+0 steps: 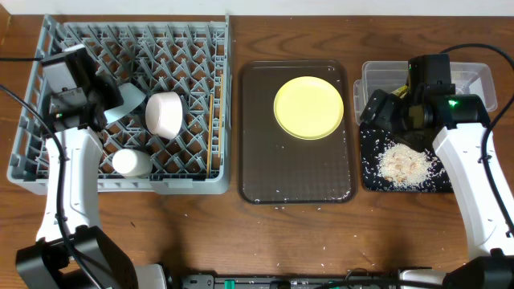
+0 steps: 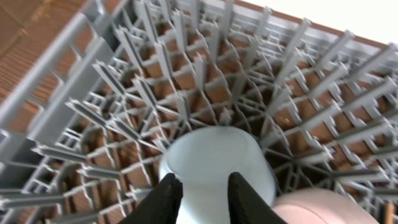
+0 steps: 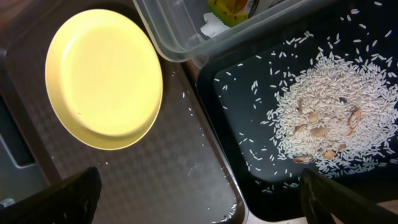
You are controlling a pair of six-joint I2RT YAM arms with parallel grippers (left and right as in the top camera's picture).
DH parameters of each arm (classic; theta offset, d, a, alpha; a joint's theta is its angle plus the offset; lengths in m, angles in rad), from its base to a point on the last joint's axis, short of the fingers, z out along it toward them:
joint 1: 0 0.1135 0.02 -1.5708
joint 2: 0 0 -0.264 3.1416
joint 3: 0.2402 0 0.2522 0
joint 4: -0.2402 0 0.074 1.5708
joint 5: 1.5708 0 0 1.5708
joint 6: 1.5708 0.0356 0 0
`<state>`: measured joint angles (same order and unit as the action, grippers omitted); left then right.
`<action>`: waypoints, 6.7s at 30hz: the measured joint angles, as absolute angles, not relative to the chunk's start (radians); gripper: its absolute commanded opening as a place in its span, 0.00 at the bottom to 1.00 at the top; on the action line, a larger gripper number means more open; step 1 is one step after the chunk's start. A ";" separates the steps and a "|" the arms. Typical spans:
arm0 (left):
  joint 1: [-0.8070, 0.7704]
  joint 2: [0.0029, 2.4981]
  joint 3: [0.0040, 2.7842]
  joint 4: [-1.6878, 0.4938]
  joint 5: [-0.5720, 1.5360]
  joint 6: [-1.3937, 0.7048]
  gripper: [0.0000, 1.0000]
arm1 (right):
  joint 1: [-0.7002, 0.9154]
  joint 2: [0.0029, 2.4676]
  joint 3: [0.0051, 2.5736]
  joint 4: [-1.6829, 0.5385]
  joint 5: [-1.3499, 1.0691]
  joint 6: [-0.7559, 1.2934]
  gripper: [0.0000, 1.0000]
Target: Sort waste into correct bins and load items into the dishwasher
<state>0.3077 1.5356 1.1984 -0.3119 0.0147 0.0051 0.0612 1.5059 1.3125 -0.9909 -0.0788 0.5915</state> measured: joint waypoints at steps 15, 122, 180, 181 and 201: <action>0.364 1.715 1.198 -0.288 -0.006 0.058 0.22 | 0.061 1.506 1.312 -0.991 -0.079 0.591 0.99; 0.167 1.700 1.199 -0.123 0.019 0.087 0.11 | 0.061 1.506 1.312 -0.991 -0.079 0.591 0.99; 0.326 1.552 1.205 -0.510 -0.140 -0.341 0.08 | 0.061 1.506 1.312 -0.991 -0.079 0.591 0.99; 0.332 1.562 1.205 -0.495 -0.140 -0.344 0.07 | 0.061 1.506 1.312 -0.991 -0.079 0.591 0.99; 0.337 1.666 1.200 -0.347 -0.059 -0.318 0.08 | 0.061 1.506 1.312 -0.991 -0.079 0.591 0.99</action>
